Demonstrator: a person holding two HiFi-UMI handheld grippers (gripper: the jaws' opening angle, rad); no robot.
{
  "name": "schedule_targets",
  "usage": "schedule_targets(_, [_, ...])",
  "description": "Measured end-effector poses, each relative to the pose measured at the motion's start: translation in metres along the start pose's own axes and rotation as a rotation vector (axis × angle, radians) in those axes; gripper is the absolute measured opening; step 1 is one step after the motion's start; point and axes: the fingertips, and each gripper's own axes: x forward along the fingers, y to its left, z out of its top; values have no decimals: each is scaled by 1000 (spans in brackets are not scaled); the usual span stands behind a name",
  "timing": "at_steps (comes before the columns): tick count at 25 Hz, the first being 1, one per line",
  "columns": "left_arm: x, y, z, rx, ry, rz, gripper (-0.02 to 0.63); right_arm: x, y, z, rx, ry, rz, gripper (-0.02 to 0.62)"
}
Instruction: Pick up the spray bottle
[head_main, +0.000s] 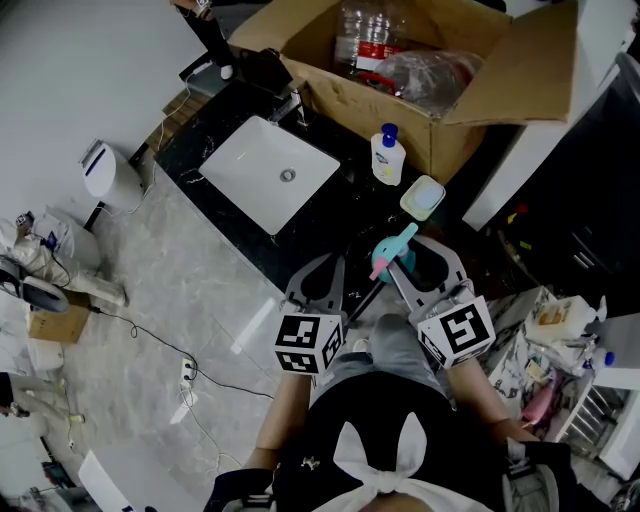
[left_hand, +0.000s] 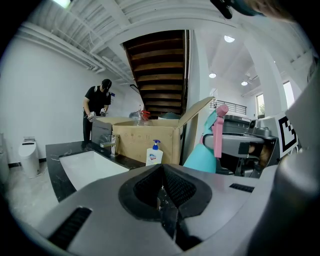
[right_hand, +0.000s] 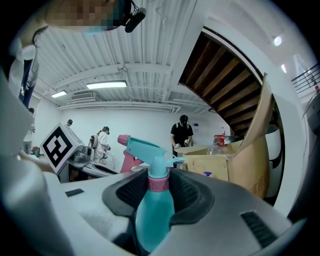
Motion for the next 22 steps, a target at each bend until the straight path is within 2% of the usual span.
schedule_targets(22, [-6, -2, -3, 3, 5, -1, 31, -2, 3, 5, -3, -14, -4, 141])
